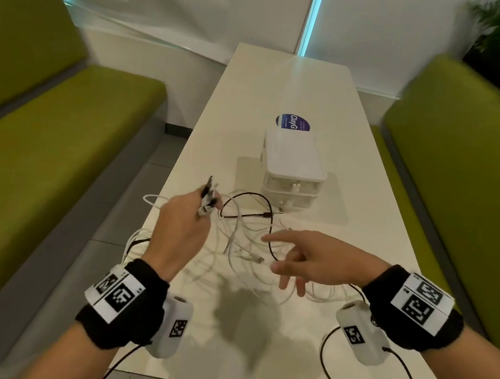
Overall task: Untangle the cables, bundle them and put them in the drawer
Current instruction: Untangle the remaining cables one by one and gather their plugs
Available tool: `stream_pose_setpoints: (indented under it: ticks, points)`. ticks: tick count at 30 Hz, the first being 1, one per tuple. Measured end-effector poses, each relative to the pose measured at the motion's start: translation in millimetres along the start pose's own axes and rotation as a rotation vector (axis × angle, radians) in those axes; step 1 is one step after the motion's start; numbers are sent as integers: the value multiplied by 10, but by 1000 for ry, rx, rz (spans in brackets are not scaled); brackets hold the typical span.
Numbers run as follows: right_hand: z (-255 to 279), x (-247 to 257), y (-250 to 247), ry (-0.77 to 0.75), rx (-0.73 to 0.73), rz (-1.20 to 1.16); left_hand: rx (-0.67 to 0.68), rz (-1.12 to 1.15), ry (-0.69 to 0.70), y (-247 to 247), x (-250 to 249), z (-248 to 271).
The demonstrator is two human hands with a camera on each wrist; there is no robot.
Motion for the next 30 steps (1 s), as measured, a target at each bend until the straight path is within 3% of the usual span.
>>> stream_pose_setpoints:
  ticks: [4, 9, 12, 15, 19, 21, 23, 26, 30]
  points:
    - [42, -98, -2, 67, 33, 11, -47, 226, -101, -106, 91, -77]
    - [-42, -271, 237, 155, 92, 209, -50, 493, -146, -149, 67, -48]
    - [-117, -353, 294, 106, 12, 331, -75, 592, -201, -152, 93, -56]
    - [-148, -363, 182, 5, -269, 431, -120, 624, -224, -173, 154, -85]
    - [-56, -318, -159, -111, -785, 244, -124, 598, -263, -161, 280, -78]
    - [18, -280, -263, -73, -867, 232, -187, 615, -262, -192, 291, -73]
    - [41, -247, -260, 67, -773, 229, -253, 661, -245, -237, 272, -81]
    - [-17, -204, -120, 234, -498, 198, -236, 704, -198, -242, 215, -79]
    - [-146, -32, 5, 139, -560, 204, -164, 678, -140, -190, 141, -19]
Point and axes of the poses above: each hand's wrist, its own z-axis away from the middle knuckle, its own y-axis out of the palm, x = y × z, the point moved 1 cm from there along -z, towards the middle knuckle, and after that the axes turned 14 degrees about -z, right-handed, at the moved point
